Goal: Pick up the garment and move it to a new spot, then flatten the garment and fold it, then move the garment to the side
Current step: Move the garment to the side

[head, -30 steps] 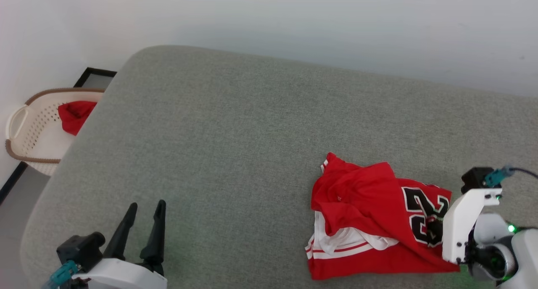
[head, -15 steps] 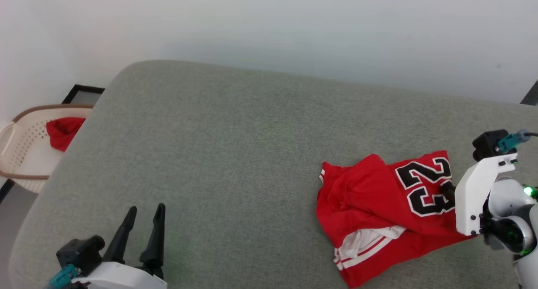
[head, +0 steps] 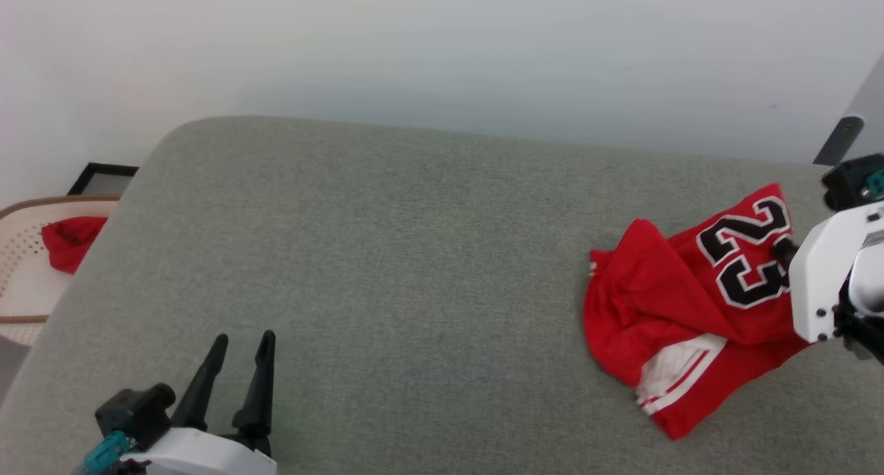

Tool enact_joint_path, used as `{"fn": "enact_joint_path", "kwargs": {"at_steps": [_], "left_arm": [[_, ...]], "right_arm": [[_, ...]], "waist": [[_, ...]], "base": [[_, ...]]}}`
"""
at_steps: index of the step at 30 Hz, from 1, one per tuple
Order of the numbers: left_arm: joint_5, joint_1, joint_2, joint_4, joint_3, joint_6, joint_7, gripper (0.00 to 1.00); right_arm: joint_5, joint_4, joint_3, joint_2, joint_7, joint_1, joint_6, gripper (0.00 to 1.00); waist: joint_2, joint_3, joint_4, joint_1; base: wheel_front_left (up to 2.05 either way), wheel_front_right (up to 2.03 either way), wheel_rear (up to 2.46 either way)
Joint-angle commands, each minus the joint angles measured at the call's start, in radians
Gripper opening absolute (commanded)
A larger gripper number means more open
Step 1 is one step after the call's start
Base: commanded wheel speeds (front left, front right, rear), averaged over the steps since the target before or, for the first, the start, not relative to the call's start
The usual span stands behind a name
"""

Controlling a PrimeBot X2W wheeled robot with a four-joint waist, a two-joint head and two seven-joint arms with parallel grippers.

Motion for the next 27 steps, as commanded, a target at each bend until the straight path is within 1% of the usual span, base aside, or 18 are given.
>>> {"fn": "enact_joint_path", "kwargs": {"at_steps": [1,7,15,16,17,19,25,26,27], "left_arm": [[0.008,-0.011,0.001,-0.004,0.000,-0.003,0.001,1.00],[0.016,-0.021,-0.001,-0.012,-0.004,-0.003,0.001,1.00],[0.023,-0.058,0.006,-0.029,-0.012,-0.003,0.001,1.00],[0.023,-0.058,0.006,-0.029,-0.012,-0.003,0.001,1.00],[0.024,-0.074,0.010,-0.034,-0.015,-0.003,0.001,1.00],[0.030,-0.089,0.014,-0.038,-0.018,-0.003,0.001,1.00],[0.042,-0.147,0.025,-0.054,-0.021,-0.003,0.001,1.00],[0.042,-0.147,0.025,-0.054,-0.021,-0.003,0.001,1.00],[0.043,-0.159,0.028,-0.058,-0.023,-0.003,0.001,1.00]], "right_arm": [[0.001,-0.004,0.001,0.001,-0.008,-0.007,0.000,0.00],[-0.005,-0.010,-0.001,-0.028,-0.023,-0.031,0.000,0.00],[-0.021,0.012,0.012,-0.099,-0.050,-0.081,0.000,0.00],[-0.021,0.012,0.012,-0.099,-0.050,-0.081,0.000,0.00],[-0.024,0.024,0.019,-0.124,-0.070,-0.100,0.000,0.00],[-0.023,0.041,0.027,-0.149,-0.091,-0.118,0.000,0.00],[-0.008,0.112,0.056,-0.218,-0.159,-0.194,0.000,0.00],[-0.008,0.112,0.056,-0.218,-0.159,-0.194,0.000,0.00],[-0.007,0.124,0.066,-0.232,-0.171,-0.204,0.000,0.00]], "waist": [[0.0000,0.005,-0.008,0.0000],[0.0000,0.018,-0.034,0.0000],[0.0000,0.066,-0.083,0.0000],[0.0000,0.066,-0.083,0.0000],[0.0000,0.087,-0.096,0.0000],[0.0000,0.110,-0.110,0.0000],[0.0000,0.187,-0.153,0.0000],[0.0000,0.187,-0.153,0.0000],[0.0000,0.200,-0.158,0.0000]], "base": [[0.00,0.00,0.00],[0.00,0.00,0.00],[0.00,0.00,0.00],[0.00,0.00,0.00],[0.00,0.00,0.00],[0.00,0.00,0.00],[0.00,0.00,0.00],[0.00,0.00,0.00],[0.00,0.00,0.00]]}}
